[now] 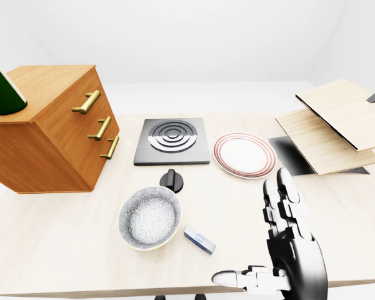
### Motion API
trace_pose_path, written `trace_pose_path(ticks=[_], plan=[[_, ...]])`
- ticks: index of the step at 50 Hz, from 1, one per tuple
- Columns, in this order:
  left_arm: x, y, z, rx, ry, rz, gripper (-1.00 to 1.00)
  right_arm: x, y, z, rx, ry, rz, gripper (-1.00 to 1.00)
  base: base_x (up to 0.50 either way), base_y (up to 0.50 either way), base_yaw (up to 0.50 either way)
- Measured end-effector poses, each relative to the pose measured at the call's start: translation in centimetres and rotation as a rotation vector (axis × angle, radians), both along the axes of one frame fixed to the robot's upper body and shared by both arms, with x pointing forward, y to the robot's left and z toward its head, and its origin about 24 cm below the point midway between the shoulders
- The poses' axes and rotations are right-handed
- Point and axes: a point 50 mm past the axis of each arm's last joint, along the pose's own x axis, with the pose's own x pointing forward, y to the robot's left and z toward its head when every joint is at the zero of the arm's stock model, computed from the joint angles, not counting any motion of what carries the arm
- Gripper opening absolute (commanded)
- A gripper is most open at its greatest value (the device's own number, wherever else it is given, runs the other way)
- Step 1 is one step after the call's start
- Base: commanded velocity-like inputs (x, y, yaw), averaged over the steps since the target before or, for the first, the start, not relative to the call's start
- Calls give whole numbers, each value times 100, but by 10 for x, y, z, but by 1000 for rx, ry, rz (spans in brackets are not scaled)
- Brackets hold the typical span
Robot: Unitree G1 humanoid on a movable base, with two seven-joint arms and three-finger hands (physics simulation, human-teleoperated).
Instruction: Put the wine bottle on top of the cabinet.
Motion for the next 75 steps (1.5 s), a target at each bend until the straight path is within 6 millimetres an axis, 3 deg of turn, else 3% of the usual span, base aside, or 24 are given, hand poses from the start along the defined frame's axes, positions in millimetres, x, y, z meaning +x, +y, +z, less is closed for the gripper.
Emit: trace_pose_path(ticks=[18, 29, 36, 45, 58, 65, 75], plan=[[-22, 2, 33, 133, -50, -8, 100, 0, 0, -2, 4, 7, 2, 100, 0, 0, 0], [-55, 4, 56, 336, -79, -20, 100, 0, 1, -2, 8, 13, 5, 100, 0, 0, 0], [-85, 4, 56, 463, -148, -6, 100, 0, 2, -2, 8, 13, 7, 100, 0, 0, 0], [-114, -11, 18, 532, -269, -48, 100, -1, 3, -2, 11, 17, 13, 100, 0, 0, 0], [-164, -27, -49, 374, -472, -77, 100, -8, 4, 3, 8, 11, 22, 100, 0, 0, 0], [-185, -37, -82, 390, -394, -79, 100, -13, 6, 6, 3, -2, 30, 100, 0, 0, 0], [-199, -52, -131, 422, -153, -97, 100, -20, 8, 10, -4, -22, 33, 100, 0, 0, 0]])
